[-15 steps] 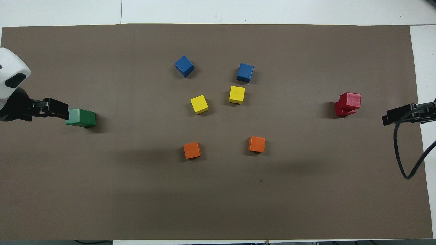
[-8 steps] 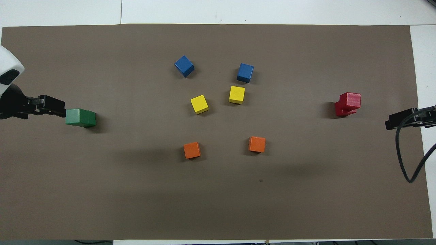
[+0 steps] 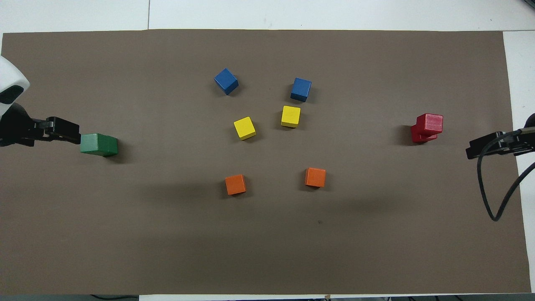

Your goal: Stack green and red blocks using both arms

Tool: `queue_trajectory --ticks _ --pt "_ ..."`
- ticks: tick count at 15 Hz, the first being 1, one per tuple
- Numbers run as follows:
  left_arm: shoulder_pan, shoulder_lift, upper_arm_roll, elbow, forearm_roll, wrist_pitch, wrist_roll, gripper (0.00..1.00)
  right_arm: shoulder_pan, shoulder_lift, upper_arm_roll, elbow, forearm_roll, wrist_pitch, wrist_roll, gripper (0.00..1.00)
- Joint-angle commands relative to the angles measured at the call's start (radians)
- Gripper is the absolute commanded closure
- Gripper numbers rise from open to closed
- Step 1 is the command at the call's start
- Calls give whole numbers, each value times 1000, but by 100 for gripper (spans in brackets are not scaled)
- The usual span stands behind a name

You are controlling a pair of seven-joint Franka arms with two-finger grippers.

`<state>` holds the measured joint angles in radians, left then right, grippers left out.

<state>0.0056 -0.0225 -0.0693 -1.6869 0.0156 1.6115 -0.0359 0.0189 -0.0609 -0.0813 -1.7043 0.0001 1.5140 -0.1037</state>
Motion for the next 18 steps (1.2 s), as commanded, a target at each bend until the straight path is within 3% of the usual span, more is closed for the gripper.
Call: queue_trajectory --ticks 1,18 --pt "4 -13 -1 9 -2 -19 -10 0 13 12 -6 14 -58 29 -21 0" --pt "2 -14 -1 9 -2 -19 -10 0 1 1 -3 14 -63 21 -22 0"
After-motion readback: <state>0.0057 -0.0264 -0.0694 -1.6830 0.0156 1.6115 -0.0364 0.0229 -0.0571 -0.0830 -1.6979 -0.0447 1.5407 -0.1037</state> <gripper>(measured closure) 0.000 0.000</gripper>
